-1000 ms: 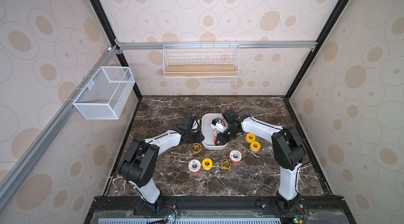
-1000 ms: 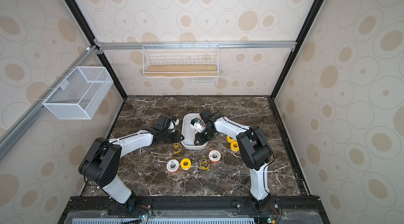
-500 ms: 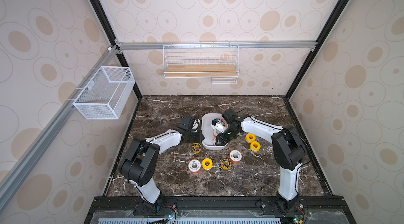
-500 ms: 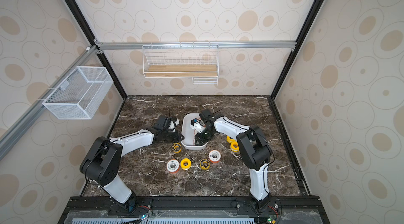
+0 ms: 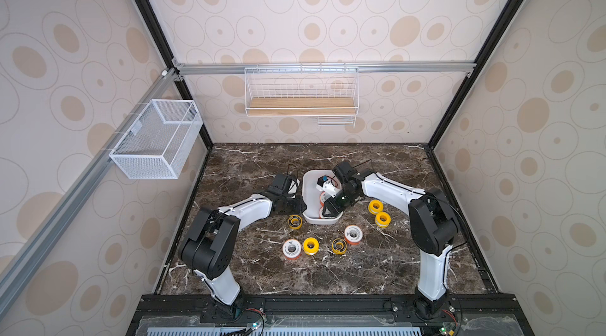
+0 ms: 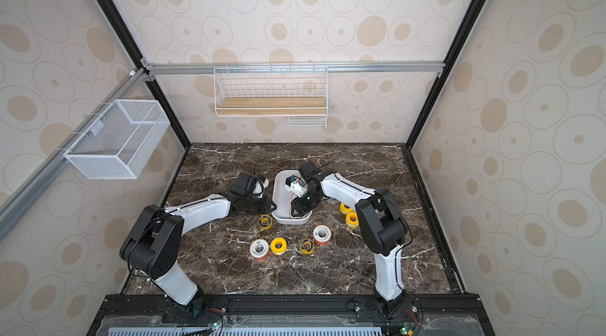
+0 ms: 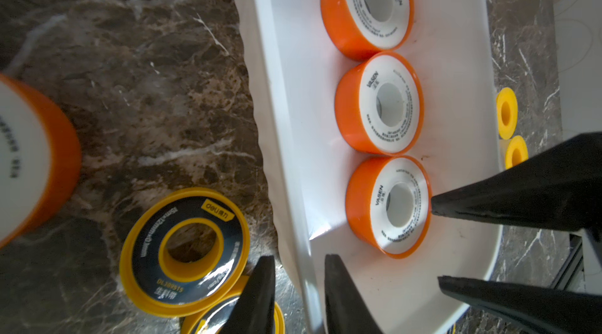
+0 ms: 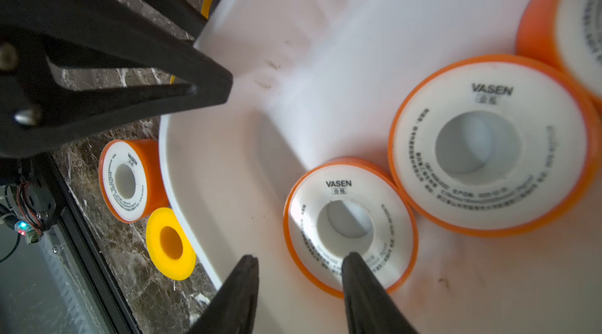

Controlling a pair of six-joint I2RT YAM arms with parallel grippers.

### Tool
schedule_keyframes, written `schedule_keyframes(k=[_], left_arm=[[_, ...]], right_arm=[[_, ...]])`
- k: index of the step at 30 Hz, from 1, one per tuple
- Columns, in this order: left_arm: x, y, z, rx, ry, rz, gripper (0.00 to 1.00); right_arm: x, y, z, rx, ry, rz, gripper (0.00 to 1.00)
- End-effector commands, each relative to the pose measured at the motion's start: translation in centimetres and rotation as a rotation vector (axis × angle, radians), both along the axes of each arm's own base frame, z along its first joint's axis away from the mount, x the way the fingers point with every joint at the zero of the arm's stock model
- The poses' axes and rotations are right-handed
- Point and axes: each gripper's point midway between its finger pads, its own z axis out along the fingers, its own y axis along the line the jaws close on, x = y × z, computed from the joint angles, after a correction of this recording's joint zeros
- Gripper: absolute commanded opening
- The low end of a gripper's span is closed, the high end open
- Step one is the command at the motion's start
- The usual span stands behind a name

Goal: Put the sealing tape into the storage box
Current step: Adjust the storage box at the center of the board.

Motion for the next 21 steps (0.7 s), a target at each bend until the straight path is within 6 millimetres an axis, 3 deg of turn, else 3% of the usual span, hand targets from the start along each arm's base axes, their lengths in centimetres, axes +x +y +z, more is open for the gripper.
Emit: schedule_keyframes(k=[1, 8, 15, 21], left_arm=[[-0.1, 0.1, 2.2, 0.005, -0.037, -0.015, 0.37], [-0.7, 1.9, 5.3, 0.078, -0.107, 0.000, 0.56], [-1.9, 5.6, 7.0, 0.232, -0.159, 0.052, 0.59], [-2.9, 7.0, 6.5, 0.300, -0.146, 0.057, 0.60]], right_arm=[[0.0, 0.5, 2.8, 0.051, -0.038, 0.003, 0.47], [1.2, -1.2, 6.1, 0.086, -0.163, -0.059, 0.49], [2.3, -4.9, 8.3, 0.119, -0.239, -0.168, 0.50], [3.2, -8.8, 8.5, 0.158, -0.239, -0.279, 0.51]])
